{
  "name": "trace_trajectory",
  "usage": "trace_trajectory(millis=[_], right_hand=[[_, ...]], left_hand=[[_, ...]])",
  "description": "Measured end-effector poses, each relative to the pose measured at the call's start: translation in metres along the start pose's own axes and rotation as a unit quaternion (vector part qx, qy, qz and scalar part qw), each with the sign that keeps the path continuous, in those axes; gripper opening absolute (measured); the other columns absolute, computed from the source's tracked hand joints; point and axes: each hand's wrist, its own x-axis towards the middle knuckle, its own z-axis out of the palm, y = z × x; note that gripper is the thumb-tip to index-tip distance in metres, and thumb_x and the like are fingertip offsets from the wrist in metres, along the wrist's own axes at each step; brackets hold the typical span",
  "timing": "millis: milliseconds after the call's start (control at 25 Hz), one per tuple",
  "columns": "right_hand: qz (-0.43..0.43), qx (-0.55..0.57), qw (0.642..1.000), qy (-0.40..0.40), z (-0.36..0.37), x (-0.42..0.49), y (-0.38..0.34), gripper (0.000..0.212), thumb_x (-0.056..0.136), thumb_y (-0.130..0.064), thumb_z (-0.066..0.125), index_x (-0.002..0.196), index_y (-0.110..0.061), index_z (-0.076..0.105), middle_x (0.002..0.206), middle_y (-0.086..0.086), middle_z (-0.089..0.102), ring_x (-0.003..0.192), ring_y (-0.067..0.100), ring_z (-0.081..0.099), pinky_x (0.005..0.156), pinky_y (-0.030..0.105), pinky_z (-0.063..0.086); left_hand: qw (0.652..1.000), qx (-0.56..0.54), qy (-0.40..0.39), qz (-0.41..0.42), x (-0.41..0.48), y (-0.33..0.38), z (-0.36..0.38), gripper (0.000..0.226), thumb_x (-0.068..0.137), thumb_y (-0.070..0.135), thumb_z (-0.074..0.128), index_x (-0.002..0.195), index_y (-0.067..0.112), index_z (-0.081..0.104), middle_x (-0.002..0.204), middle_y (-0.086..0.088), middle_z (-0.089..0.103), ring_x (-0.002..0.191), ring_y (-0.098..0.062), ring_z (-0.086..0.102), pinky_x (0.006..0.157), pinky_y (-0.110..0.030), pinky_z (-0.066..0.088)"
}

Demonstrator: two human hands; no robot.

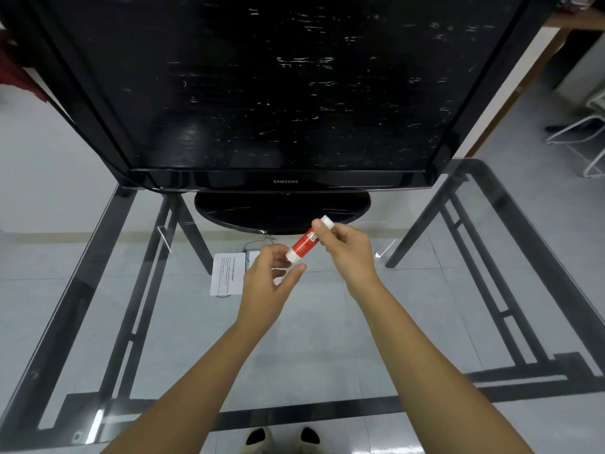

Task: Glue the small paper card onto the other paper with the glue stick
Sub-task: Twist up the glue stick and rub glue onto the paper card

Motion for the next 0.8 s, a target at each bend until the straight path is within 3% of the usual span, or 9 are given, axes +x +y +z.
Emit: trace_trajectory(millis=[80, 240, 360, 480, 640, 800], right_hand=[[0.003, 0.019, 1.000, 0.009, 0.003, -0.007, -0.002, 0.039, 0.077, -0.051, 0.066, 0.081, -0.012, 0.069, 0.081, 0.013, 0.066, 0.077, 0.018, 0.062, 0.076, 0.026, 0.050], [0.004, 0.057, 0.998, -0.010, 0.005, -0.015, -0.005, 0.034, 0.079, -0.048, 0.064, 0.086, -0.015, 0.069, 0.091, 0.013, 0.068, 0.091, 0.020, 0.065, 0.081, 0.028, 0.052], [-0.002, 0.040, 0.999, -0.035, 0.006, -0.017, -0.006, 0.031, 0.080, -0.045, 0.066, 0.087, -0.015, 0.069, 0.089, 0.014, 0.067, 0.089, 0.022, 0.065, 0.077, 0.025, 0.051], [0.001, 0.027, 0.999, -0.042, 0.006, -0.018, -0.008, 0.027, 0.079, -0.047, 0.066, 0.084, -0.021, 0.070, 0.088, 0.011, 0.068, 0.081, 0.012, 0.063, 0.067, 0.014, 0.048], [0.001, 0.058, 0.997, -0.053, 0.004, -0.021, -0.006, 0.025, 0.079, -0.047, 0.065, 0.086, -0.024, 0.071, 0.086, 0.004, 0.069, 0.085, 0.009, 0.064, 0.068, 0.013, 0.049], [-0.001, 0.062, 0.996, -0.062, 0.003, -0.023, -0.003, 0.028, 0.080, -0.048, 0.063, 0.091, -0.023, 0.071, 0.092, 0.003, 0.070, 0.092, 0.011, 0.064, 0.069, 0.013, 0.050]], left_hand=[[0.999, -0.002, 0.026, 0.024, -0.003, 0.002, 0.002, 0.025, 0.082, 0.031, 0.066, 0.102, 0.023, 0.053, 0.093, 0.013, 0.062, 0.085, 0.004, 0.060, 0.068, -0.005, 0.046], [0.995, 0.045, 0.045, 0.079, -0.005, 0.006, 0.001, 0.024, 0.085, 0.027, 0.062, 0.106, 0.015, 0.059, 0.096, 0.007, 0.060, 0.085, -0.001, 0.059, 0.073, -0.003, 0.042], [0.991, 0.077, 0.044, 0.098, -0.008, 0.004, -0.002, 0.024, 0.088, 0.028, 0.055, 0.107, 0.012, 0.059, 0.097, 0.003, 0.060, 0.083, 0.002, 0.055, 0.073, -0.002, 0.039], [0.990, 0.101, 0.008, 0.096, -0.009, 0.003, -0.003, 0.035, 0.091, 0.038, 0.042, 0.110, 0.012, 0.056, 0.093, 0.001, 0.059, 0.080, -0.001, 0.051, 0.067, -0.004, 0.036], [0.990, 0.116, -0.045, 0.066, -0.006, 0.002, -0.005, 0.043, 0.091, 0.047, 0.028, 0.113, 0.018, 0.049, 0.085, 0.008, 0.053, 0.076, -0.003, 0.051, 0.061, -0.011, 0.034], [0.995, 0.057, -0.074, 0.028, -0.007, 0.001, -0.008, 0.026, 0.090, 0.051, 0.028, 0.099, 0.034, 0.045, 0.076, 0.012, 0.056, 0.073, 0.001, 0.055, 0.058, -0.012, 0.040]])
